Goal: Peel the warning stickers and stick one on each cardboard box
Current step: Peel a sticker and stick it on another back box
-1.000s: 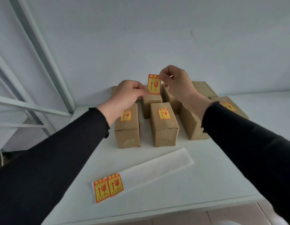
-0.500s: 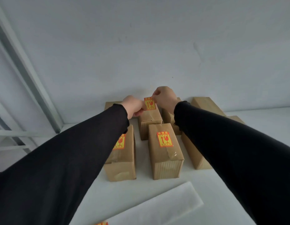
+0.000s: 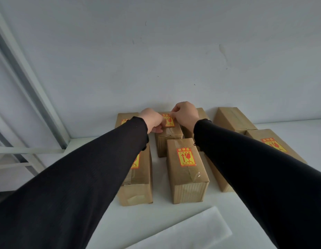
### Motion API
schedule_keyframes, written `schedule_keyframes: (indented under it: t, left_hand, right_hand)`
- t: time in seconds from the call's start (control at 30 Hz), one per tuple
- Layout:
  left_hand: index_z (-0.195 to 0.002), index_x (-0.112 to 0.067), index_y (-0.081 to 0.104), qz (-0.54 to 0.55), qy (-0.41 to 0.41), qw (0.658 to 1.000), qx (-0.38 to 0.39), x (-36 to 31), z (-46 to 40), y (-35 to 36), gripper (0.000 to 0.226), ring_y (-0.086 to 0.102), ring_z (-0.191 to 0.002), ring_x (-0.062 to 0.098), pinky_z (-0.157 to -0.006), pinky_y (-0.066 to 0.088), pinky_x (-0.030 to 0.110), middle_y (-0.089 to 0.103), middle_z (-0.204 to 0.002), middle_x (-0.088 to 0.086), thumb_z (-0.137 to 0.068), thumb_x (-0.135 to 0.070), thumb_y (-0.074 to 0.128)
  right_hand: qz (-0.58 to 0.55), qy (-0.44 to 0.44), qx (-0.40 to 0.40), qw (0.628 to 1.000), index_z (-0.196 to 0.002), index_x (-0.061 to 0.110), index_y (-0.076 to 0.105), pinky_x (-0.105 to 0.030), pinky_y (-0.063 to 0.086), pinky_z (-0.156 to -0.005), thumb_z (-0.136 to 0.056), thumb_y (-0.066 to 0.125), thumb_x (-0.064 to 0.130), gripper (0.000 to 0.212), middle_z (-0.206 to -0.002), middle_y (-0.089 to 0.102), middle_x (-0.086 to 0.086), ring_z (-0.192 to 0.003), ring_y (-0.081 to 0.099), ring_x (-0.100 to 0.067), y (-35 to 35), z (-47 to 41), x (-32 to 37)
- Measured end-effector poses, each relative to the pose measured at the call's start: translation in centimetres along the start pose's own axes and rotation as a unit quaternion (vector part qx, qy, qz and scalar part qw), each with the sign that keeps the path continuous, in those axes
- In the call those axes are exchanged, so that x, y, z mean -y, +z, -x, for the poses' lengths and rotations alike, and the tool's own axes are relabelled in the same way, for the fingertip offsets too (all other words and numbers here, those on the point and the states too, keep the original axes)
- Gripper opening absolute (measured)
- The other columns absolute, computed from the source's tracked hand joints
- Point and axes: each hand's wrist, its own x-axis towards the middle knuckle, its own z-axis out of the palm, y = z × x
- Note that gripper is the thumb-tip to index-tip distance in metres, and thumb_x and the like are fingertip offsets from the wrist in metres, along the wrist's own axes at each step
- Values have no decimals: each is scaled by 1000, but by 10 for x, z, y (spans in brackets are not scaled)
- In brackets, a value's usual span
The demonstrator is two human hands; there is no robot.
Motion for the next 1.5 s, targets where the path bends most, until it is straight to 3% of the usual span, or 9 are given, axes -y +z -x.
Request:
schedule_keyframes:
  t: [0.13, 0.23, 0.6, 0.8, 0.9, 1.07, 1.17, 1.3, 1.5]
  left_hand:
    - [-82, -4, 60, -4, 1, 1000, -9, 0, 0, 1, 12, 60, -65, 18, -53, 58, 24, 59, -81, 11, -86, 1, 70]
    - [-93, -2, 63, -9, 4, 1000, -13, 1, 0, 1, 12, 61, -65, 18, -51, 58, 23, 62, -87, 13, -85, 0, 71]
    - [-104, 0, 62, -20, 2, 1000, -18, 3, -4, 4, 22, 58, -64, 18, -78, 62, 35, 56, -82, 12, -85, 2, 72]
    - [-102, -3, 61, -123, 42, 991, -35, 2, 1, 5, 24, 59, -57, 18, -43, 50, 24, 62, -80, 11, -84, -8, 75]
    - [-104, -1, 67, -212, 77, 973, -56, 3, 1, 3, 29, 70, -81, 28, -66, 57, 32, 72, -97, 17, -83, -17, 76]
    - [-114, -7, 64, -314, 166, 929, -100, 7, 6, 3, 26, 61, -91, 25, -69, 46, 30, 67, -109, 10, -88, -13, 66]
    - [-125, -14, 61, -324, 219, 915, -105, 9, 9, 2, 36, 60, -107, 27, -78, 47, 30, 62, -125, 8, -91, -7, 62]
    - [-129, -18, 65, -340, 219, 909, -102, 10, 9, 4, 37, 59, -119, 27, -92, 50, 33, 61, -134, 6, -94, -7, 60]
    - [-132, -18, 65, -340, 199, 915, -84, 12, 8, 1, 38, 60, -121, 25, -94, 48, 31, 61, -136, 5, -95, -12, 60]
  right_hand:
    - [5, 2, 1, 1000, -89, 18, 71, -35, 60, -79, -91, 68, 30, 12, -90, 70, 2, -85, 67, -16, 2, -1, -1]
    - [15, -5, 0, 1000, -93, 16, 72, -35, 59, -81, -93, 66, 28, 13, -94, 71, 0, -88, 67, -17, 3, -1, -1]
    - [56, -22, -14, 998, -95, 14, 72, -31, 58, -80, -92, 67, 25, 12, -96, 69, -2, -89, 64, -17, 8, 1, -1]
    - [78, -23, -16, 997, -98, 12, 63, -29, 47, -69, -90, 67, 19, 12, -97, 64, -4, -85, 57, -19, 7, 1, 2]
    - [81, -6, -16, 997, -107, 9, 60, -25, 43, -62, -91, 64, 16, 18, -99, 64, -6, -84, 56, -19, 8, -1, 4]
    - [95, -15, -13, 995, -105, 9, 61, -29, 48, -69, -92, 51, 5, 16, -102, 65, -7, -88, 59, -22, 9, 1, 8]
    - [86, -34, 28, 995, -99, 13, 58, -23, 40, -62, -89, 52, 1, 16, -96, 59, -3, -84, 54, -19, -1, 5, 9]
    - [103, -60, 85, 989, -101, 16, 53, -19, 34, -57, -89, 65, 9, 18, -93, 54, 0, -71, 46, -10, -15, 16, 9]
    - [111, -58, 79, 989, -107, 15, 52, -20, 37, -57, -88, 67, 9, 25, -103, 60, -5, -76, 50, -13, -10, 26, 7]
